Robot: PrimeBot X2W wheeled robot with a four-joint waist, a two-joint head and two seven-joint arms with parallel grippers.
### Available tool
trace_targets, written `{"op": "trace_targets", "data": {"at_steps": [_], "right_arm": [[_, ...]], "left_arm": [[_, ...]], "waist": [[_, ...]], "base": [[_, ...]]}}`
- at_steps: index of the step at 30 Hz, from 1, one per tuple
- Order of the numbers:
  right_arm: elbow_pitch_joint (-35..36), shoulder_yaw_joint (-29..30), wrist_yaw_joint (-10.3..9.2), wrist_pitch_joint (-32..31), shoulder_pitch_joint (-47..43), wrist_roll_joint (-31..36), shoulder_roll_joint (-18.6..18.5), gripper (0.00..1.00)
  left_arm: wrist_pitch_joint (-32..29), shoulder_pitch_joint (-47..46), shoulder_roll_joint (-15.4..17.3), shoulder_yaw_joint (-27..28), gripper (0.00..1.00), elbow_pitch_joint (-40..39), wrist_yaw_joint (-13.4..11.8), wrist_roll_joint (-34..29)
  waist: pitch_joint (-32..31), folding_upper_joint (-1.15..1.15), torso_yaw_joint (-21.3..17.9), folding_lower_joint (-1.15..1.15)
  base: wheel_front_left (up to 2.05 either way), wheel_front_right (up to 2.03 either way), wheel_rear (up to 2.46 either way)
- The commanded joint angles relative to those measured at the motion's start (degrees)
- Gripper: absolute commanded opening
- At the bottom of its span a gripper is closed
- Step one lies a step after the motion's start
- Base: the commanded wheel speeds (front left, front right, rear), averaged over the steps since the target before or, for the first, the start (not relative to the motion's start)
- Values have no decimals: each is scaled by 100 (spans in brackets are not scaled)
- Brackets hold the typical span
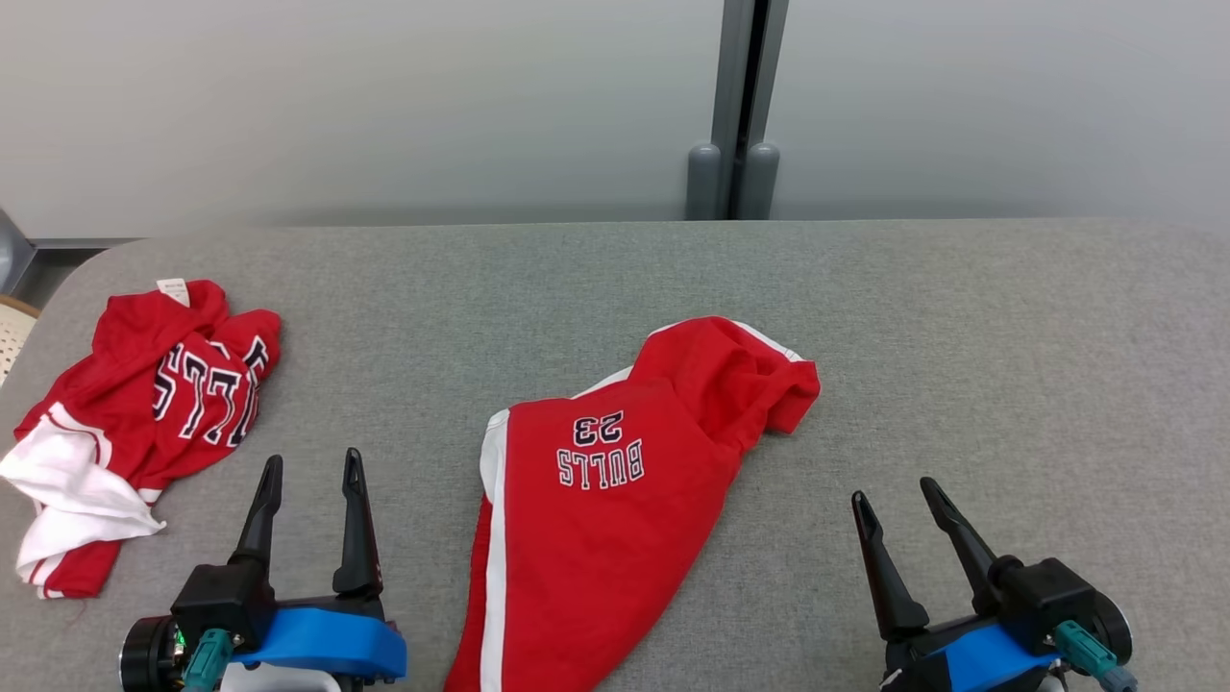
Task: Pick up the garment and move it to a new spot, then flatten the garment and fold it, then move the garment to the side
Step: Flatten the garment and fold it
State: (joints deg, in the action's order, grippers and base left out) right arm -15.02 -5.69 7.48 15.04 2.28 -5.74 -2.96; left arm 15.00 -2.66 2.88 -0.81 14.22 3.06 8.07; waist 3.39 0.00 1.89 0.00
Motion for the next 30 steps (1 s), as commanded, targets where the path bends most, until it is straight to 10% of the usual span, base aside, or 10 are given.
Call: {"op": "trace_targets", "data": {"at_steps": [1, 30], "right_arm": [[-11, -47, 3, 21, 66, -57, 9, 100], [156, -133, 3, 21, 569, -198, 8, 100]], "left_arm": [[26, -9, 2, -1, 100, 33, 9, -24], [-906, -2704, 396, -454, 100, 2813, 402, 118]], "waist": [[6, 0, -54, 0], [974, 0, -899, 0]], "base": [[0, 0, 0], [0, 0, 0]]}}
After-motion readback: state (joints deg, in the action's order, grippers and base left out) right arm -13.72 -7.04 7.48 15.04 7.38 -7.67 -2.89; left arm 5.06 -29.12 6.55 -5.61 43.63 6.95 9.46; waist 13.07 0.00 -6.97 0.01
